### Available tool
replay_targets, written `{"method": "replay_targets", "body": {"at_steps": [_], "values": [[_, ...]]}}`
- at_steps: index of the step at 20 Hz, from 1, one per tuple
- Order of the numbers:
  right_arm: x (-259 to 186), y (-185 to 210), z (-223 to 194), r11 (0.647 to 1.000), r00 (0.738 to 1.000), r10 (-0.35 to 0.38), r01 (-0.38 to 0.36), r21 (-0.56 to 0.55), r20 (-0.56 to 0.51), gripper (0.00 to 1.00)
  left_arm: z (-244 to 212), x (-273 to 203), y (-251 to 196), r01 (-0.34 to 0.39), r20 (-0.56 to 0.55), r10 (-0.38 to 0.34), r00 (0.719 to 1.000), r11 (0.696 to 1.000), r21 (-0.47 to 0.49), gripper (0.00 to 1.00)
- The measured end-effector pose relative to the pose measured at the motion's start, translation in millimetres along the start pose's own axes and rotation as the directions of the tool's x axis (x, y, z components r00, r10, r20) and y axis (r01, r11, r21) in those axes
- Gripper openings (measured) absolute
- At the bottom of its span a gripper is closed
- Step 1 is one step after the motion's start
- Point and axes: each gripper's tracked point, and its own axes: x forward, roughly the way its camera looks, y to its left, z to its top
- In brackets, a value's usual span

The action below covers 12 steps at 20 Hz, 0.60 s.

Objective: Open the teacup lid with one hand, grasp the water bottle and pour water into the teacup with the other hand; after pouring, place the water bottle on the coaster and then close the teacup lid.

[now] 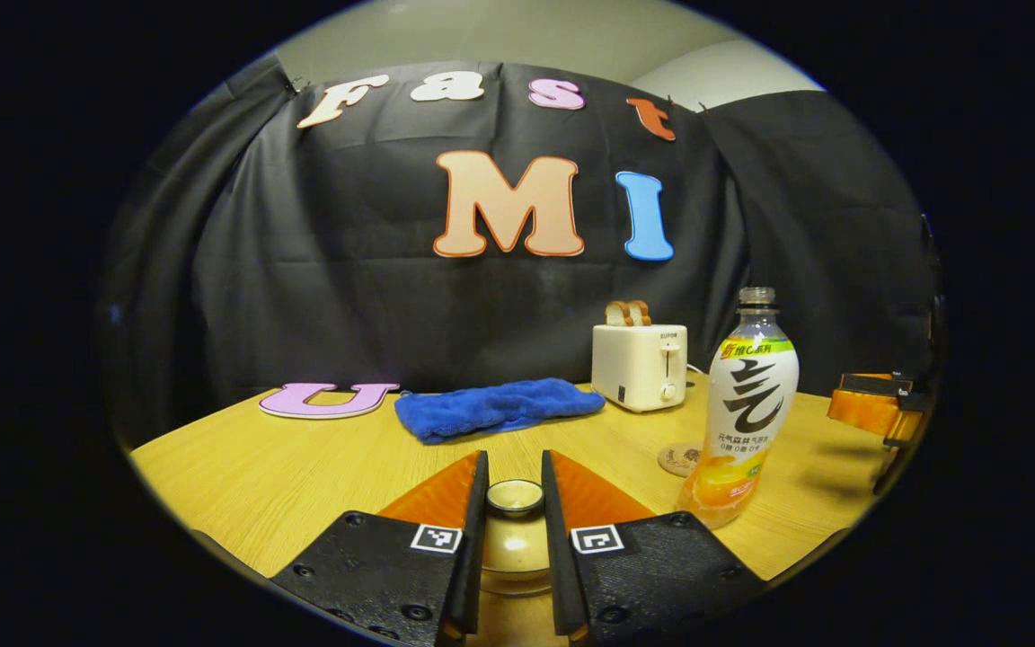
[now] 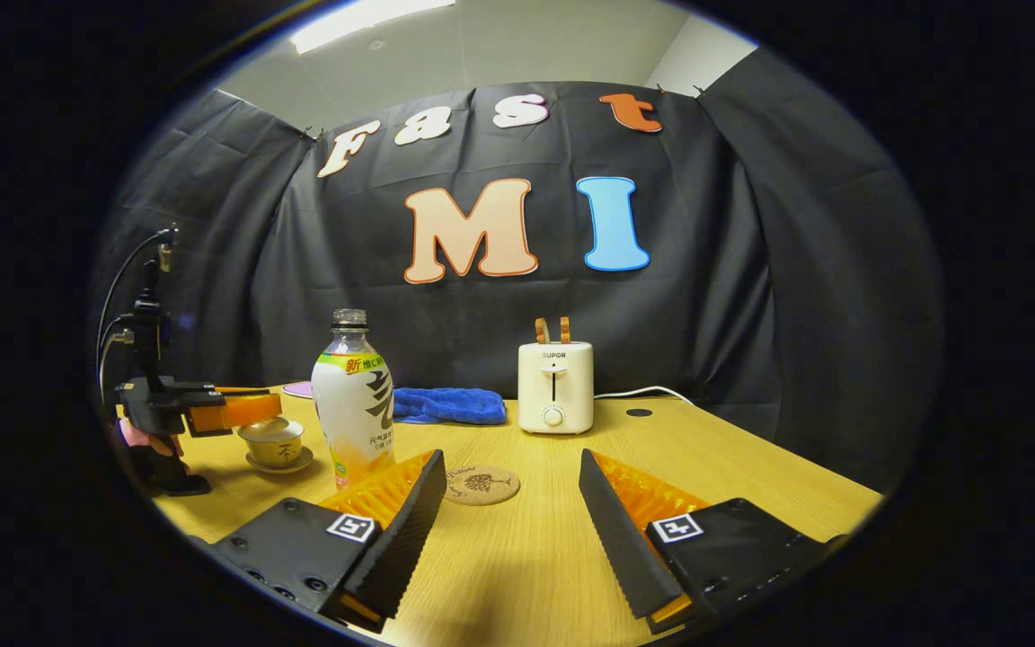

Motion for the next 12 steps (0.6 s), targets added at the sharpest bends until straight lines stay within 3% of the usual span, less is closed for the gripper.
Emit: {"method": "replay_targets", "body": {"at_steps": [3, 6, 12], "values": [[2, 7, -2, 0.999, 0.999, 0.04, -0.04, 0.002, -0.002, 0.95, -4, -2, 3, -0.011, -0.009, 0.011, 1.0, 1.0, 0.001, 0.3], [-3, 38, -4, 0.985, 0.985, 0.172, -0.172, 0.008, -0.01, 0.92, -2, -9, 13, -0.047, -0.005, 0.047, 0.999, 0.999, 0.003, 0.3], [2, 90, -7, 0.944, 0.944, 0.329, -0.329, 0.014, -0.016, 0.92, -2, -34, 62, -0.256, -0.007, 0.256, 0.967, 0.967, 0.01, 0.29]]}}
